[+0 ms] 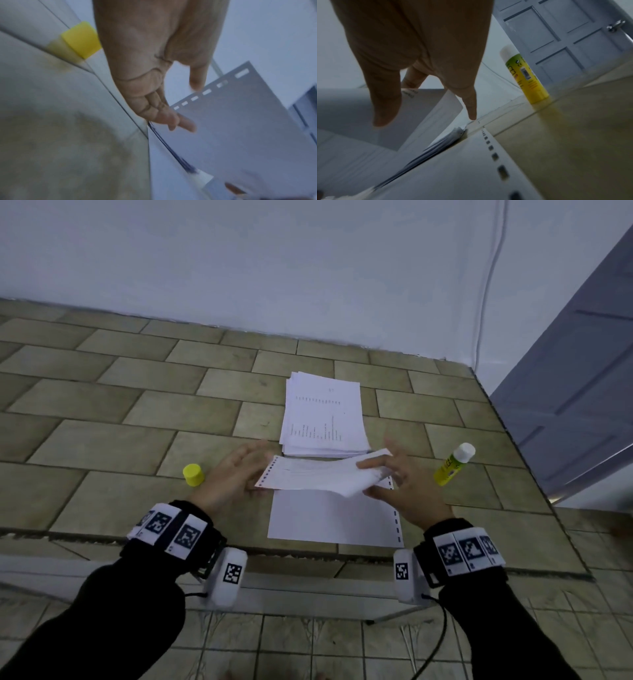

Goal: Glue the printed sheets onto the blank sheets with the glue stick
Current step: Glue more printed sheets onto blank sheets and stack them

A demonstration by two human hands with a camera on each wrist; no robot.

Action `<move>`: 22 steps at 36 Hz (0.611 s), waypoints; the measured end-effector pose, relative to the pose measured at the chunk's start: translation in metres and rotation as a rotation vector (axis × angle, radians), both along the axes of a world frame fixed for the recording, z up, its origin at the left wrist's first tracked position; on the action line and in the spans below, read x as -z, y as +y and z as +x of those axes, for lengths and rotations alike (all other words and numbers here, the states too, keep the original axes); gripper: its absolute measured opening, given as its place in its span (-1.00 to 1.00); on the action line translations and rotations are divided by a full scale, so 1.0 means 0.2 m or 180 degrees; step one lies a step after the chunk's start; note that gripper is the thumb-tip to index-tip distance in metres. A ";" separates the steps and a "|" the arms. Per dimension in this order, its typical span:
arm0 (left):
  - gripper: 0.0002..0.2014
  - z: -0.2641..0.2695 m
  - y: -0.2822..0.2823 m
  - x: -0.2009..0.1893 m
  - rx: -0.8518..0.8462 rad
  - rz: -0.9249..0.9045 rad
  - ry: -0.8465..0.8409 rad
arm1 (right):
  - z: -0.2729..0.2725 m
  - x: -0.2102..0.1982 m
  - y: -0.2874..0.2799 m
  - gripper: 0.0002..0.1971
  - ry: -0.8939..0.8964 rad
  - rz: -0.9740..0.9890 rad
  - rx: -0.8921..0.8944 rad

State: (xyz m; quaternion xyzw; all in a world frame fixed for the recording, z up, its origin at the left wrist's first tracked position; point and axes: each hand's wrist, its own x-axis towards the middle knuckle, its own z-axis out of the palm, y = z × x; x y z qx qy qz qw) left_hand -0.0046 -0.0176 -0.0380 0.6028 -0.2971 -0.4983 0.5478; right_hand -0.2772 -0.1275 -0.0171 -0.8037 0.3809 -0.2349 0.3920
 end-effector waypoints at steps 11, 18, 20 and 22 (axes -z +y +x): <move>-0.70 0.00 0.02 -0.01 0.0400 -0.0165 -0.0612 | -0.10 0.04 -0.01 -0.46 -0.0768 0.1266 0.0330; -0.74 0.01 0.01 -0.01 0.0453 -0.0144 -0.0688 | -0.11 0.04 -0.04 -0.84 -0.0812 0.1693 0.0778; -0.78 0.00 0.01 -0.01 0.0486 -0.0066 -0.0715 | -0.12 0.04 -0.04 -0.87 -0.0676 0.1539 0.0837; -0.79 -0.01 0.01 -0.02 0.0564 -0.0030 -0.0791 | -0.13 0.04 -0.06 -0.83 -0.0467 0.1314 0.0857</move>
